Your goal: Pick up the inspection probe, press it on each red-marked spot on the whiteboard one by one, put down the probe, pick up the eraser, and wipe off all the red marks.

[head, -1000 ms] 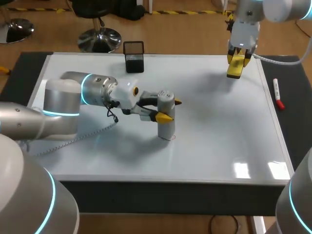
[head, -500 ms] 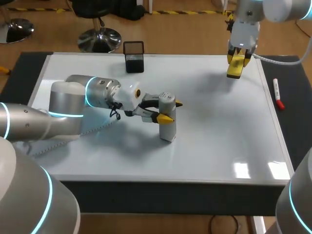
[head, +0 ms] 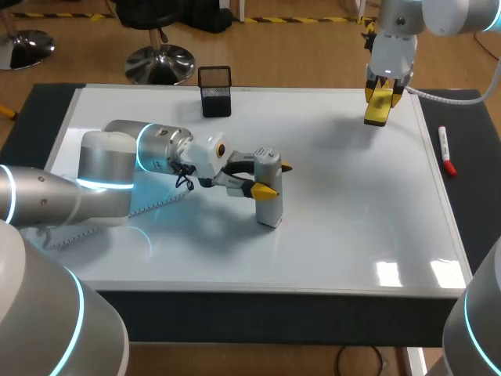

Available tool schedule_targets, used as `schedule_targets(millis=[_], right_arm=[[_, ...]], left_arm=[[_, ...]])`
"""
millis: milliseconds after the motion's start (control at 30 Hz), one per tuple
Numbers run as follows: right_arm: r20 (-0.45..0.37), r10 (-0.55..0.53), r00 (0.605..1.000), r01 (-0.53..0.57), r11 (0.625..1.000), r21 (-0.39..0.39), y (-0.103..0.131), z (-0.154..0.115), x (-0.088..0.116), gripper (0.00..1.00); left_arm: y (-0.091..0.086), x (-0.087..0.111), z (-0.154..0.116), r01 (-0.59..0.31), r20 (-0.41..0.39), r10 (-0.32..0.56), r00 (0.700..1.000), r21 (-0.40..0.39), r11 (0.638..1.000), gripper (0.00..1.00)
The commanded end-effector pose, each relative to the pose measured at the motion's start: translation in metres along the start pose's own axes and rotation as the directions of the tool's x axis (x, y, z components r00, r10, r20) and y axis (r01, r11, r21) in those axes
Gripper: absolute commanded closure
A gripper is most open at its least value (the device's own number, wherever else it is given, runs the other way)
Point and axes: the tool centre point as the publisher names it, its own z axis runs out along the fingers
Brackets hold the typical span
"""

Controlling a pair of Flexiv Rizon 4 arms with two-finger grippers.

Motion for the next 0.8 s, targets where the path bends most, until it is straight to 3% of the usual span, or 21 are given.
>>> schedule_targets(millis=[33,267,533,800], right_arm=[[-0.004,-0.002,1.000,0.002,1.000,0.000,-0.001,-0.001,0.000,1.00],[-0.004,-0.002,1.000,0.002,1.000,0.000,-0.001,-0.001,0.000,1.00],[-0.004,-0.002,1.000,0.002,1.000,0.000,-0.001,-0.001,0.000,1.00],[-0.004,-0.002,1.000,0.002,1.000,0.000,-0.001,-0.001,0.000,1.00]], left_arm=[[0.003,0.002,-0.002,-0.001,0.005,0.001,1.000,-0.005,1.000,1.00],[0.001,0.005,-0.001,-0.006,0.006,0.006,1.000,-0.007,1.000,1.00],[-0.029,0.007,0.001,-0.061,0.003,0.061,0.998,-0.015,0.998,1.00],[-0.039,0.005,-0.005,-0.088,0.019,0.089,0.996,-0.021,0.996,1.00]])
